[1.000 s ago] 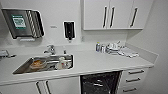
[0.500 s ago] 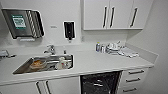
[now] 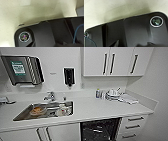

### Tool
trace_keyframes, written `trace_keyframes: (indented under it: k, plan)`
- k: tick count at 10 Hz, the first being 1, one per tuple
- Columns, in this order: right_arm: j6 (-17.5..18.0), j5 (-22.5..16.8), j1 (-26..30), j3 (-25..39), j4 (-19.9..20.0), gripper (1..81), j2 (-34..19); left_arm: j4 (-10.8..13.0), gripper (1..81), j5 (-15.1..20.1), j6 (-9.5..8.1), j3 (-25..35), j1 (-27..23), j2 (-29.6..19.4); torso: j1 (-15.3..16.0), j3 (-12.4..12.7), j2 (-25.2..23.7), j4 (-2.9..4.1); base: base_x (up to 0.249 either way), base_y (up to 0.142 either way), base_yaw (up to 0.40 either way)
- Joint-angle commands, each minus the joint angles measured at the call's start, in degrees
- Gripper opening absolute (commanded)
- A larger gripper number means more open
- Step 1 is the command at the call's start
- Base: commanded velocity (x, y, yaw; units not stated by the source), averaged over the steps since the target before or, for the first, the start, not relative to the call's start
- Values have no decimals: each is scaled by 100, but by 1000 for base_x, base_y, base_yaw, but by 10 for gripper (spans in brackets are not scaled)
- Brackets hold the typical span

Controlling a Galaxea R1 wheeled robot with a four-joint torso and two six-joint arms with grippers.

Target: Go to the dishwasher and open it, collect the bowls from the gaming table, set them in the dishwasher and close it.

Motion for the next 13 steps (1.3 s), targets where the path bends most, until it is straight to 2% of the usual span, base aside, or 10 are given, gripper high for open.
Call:
trace_keyframes:
  k: [1,7,8,10,13]
  plan:
    - [29,-289,299,-36,-42,811,7,-20,811,311,34,-22,-228,-30,-358,0,553,0,0,0,0]
    - [-6,-289,289,-124,-42,811,69,-38,811,311,43,-31,-228,23,-1145,0,1777,0,0,0,0]
    - [-6,-289,281,-116,-42,811,69,-38,811,311,43,-31,-228,32,-1265,436,1965,0,0,0,0]
    - [-15,-289,281,-72,-50,811,78,-38,811,311,43,-31,-228,32,-1447,641,2249,0,0,0,0]
    - [-7,-280,290,-72,-59,811,86,-38,811,320,43,-39,-228,32,-1812,1147,2809,0,0,0,0]
